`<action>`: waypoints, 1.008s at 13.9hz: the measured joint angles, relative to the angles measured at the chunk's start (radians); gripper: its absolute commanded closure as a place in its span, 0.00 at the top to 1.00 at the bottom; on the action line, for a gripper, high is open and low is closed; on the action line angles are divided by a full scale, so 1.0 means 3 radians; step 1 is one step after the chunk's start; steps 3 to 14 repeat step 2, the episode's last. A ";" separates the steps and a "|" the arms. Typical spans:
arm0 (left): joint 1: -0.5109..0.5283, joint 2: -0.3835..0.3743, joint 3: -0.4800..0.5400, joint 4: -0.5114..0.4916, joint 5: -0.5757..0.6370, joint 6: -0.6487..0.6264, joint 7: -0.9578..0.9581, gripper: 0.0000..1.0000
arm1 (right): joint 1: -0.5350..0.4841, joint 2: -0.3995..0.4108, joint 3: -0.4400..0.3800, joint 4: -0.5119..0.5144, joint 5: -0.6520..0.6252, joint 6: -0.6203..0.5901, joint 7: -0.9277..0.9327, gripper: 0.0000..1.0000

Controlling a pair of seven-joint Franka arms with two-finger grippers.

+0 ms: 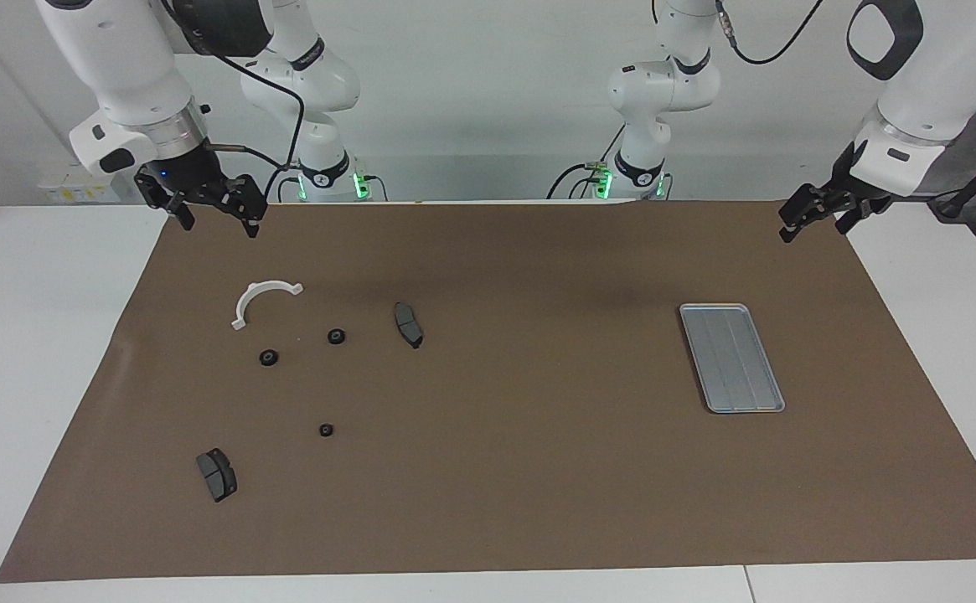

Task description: Place bearing gear from tray to pile

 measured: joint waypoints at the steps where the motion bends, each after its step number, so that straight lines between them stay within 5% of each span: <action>1: 0.0000 0.0000 0.0000 0.0000 0.0000 0.0000 0.0000 1.00 | 0.0000 -0.0006 0.0000 -0.0008 0.0000 0.0000 0.0000 1.00; 14: 0.0000 0.0000 0.0000 0.0000 0.0000 0.0000 0.0000 1.00 | 0.0000 -0.0013 0.0000 -0.0014 0.0000 0.0000 0.0000 1.00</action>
